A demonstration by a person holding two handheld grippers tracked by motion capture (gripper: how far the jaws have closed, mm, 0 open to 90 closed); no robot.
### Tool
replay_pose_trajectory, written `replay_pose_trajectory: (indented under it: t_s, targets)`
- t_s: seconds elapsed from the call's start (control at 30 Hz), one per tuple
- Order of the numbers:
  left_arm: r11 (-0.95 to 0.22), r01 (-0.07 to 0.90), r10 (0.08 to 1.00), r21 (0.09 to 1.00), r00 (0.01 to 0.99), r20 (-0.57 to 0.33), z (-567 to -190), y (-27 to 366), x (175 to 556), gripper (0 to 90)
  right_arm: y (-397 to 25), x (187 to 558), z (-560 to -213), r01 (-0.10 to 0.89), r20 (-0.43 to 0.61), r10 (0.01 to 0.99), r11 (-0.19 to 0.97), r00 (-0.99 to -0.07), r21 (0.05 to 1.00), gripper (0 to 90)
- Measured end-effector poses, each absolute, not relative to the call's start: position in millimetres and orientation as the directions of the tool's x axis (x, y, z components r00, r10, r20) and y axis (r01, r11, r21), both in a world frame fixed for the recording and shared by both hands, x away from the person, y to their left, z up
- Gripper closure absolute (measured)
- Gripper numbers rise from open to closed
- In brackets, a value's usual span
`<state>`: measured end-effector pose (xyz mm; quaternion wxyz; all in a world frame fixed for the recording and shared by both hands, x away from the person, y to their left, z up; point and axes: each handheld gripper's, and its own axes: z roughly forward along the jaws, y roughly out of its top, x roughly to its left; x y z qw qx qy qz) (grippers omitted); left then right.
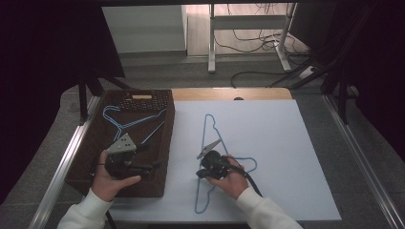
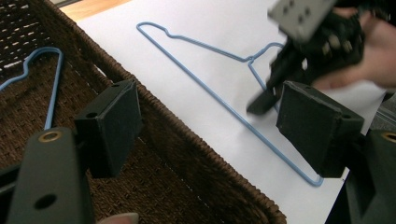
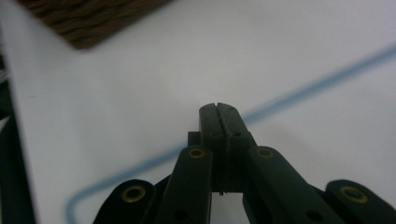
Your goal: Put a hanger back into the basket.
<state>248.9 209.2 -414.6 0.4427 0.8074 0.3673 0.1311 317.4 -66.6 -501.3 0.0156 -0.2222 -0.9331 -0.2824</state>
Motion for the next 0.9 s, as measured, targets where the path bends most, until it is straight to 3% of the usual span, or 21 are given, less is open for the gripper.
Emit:
replay_pose_trajectory:
  t_s: [0.17, 0.4, 0.9]
  targets:
    - [-0.333, 0.475, 0.71, 0.814, 0.695, -0.115, -413.3, 210.6, 247.9, 21.5, -54.7, 296.2, -510.7, 0.383, 0.152, 0.356, 0.785, -0.922, 0.487, 89.7]
    - [-0.334, 0.478, 0.711, 0.812, 0.694, -0.115, -414.5, 211.4, 249.7, 21.5, -77.0, 279.5, -510.3, 0.373, 0.137, 0.351, 0.806, -0.926, 0.46, 89.8]
    - [-0.327, 0.489, 0.717, 0.809, 0.686, -0.124, -416.8, 212.5, 252.9, 21.4, -184.5, 273.4, -501.1, 0.501, 0.093, 0.512, 0.762, -0.854, 0.411, 89.8]
